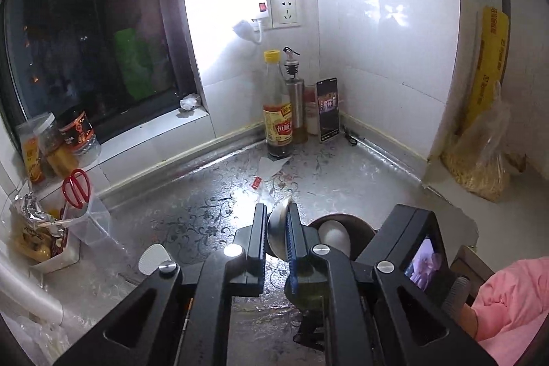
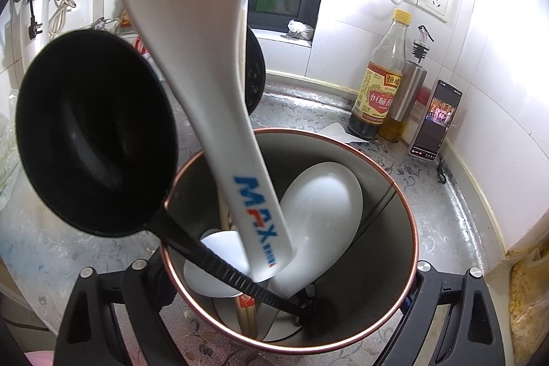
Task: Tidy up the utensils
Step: 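Drop the white spoon into the red holder by opening the left gripper, then move the left gripper back over the orange peeler and rice paddle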
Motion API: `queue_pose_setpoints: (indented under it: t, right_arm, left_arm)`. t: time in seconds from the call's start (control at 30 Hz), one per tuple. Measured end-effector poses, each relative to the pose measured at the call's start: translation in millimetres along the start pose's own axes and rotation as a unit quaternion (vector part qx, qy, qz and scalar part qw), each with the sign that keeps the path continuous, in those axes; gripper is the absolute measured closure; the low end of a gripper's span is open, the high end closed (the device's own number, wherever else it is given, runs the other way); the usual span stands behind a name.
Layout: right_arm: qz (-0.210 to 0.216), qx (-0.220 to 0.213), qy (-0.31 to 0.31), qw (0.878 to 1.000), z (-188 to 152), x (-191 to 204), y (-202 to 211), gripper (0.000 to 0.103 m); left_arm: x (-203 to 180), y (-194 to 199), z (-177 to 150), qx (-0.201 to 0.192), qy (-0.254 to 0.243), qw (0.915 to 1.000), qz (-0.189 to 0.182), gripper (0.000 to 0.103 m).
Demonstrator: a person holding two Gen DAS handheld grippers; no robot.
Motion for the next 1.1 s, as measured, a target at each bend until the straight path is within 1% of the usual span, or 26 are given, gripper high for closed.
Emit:
queue_pose_setpoints:
  t: [0.07,0.17,0.37,0.43,0.5,0.57,0.63,0.7,0.77,0.87,1.03,1.07,1.1]
  right_arm:
    - [0.0,0.0,0.0,1.0,0.1,0.0,0.0,0.008]
    - [0.001,0.001,0.0,1.0,0.3,0.6,-1.2,0.008]
    - [0.0,0.002,0.0,1.0,0.3,2.1,-3.2,0.008]
    - [0.0,0.002,0.0,1.0,0.0,2.4,-3.4,0.008]
    - [0.0,0.002,0.0,1.0,-0.2,2.4,-3.5,0.008]
    - [0.0,0.002,0.0,1.0,-1.0,0.9,-2.8,0.008]
    - [0.0,0.002,0.0,1.0,-0.9,0.7,-3.0,0.008]
    - [0.0,0.002,0.0,1.0,-1.2,0.6,-2.9,0.008]
    - [0.0,0.002,0.0,1.0,-0.9,0.6,-3.0,0.008]
    - [0.0,0.002,0.0,1.0,-0.9,0.6,-3.1,0.008]
    - [0.0,0.002,0.0,1.0,-0.7,0.6,-3.2,0.008]
    - [0.0,0.002,0.0,1.0,-0.8,0.6,-3.2,0.008]
    - [0.0,0.002,0.0,1.0,-0.8,0.6,-3.2,0.008]
  left_arm:
    - [-0.6,1.3,0.2,0.001,0.004,1.0,-0.008,0.088]
    - [1.5,5.9,1.6,-0.004,0.012,0.9998,-0.014,0.087]
    - [23.0,14.0,10.2,-0.021,0.048,0.9986,-0.001,0.087]
    - [34.2,14.3,11.3,-0.021,0.067,0.9975,0.007,0.085]
    - [45.5,13.8,11.2,-0.021,0.084,0.9961,0.017,0.075]
    - [57.2,13.6,10.7,-0.021,0.1,0.9943,0.027,0.071]
    - [68.0,13.4,9.6,-0.02,0.116,0.9924,0.034,0.069]
    - [76.7,13.4,8.1,-0.019,0.129,0.9906,0.041,0.064]
    - [86.9,12.1,5.6,-0.016,0.144,0.9882,0.051,0.059]
    - [105.7,10.3,0.3,-0.009,0.171,0.983,0.066,0.059]
    - [141.9,5.3,-12.5,0.008,0.222,0.9699,0.101,0.057]
    - [148.5,4.5,-15.4,0.011,0.231,0.9671,0.106,0.053]
    - [155.7,3.9,-18.3,0.014,0.241,0.964,0.112,0.046]
Point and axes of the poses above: each gripper's, at about its wrist camera, not at the fingertips, and y roughly against the way its jaws point, x to its left, z to its top, the point moved 6 cm from there along -y, roughly the way its jaws point, and after that the axes turned 14 degrees about y, right-handed, at the moved point
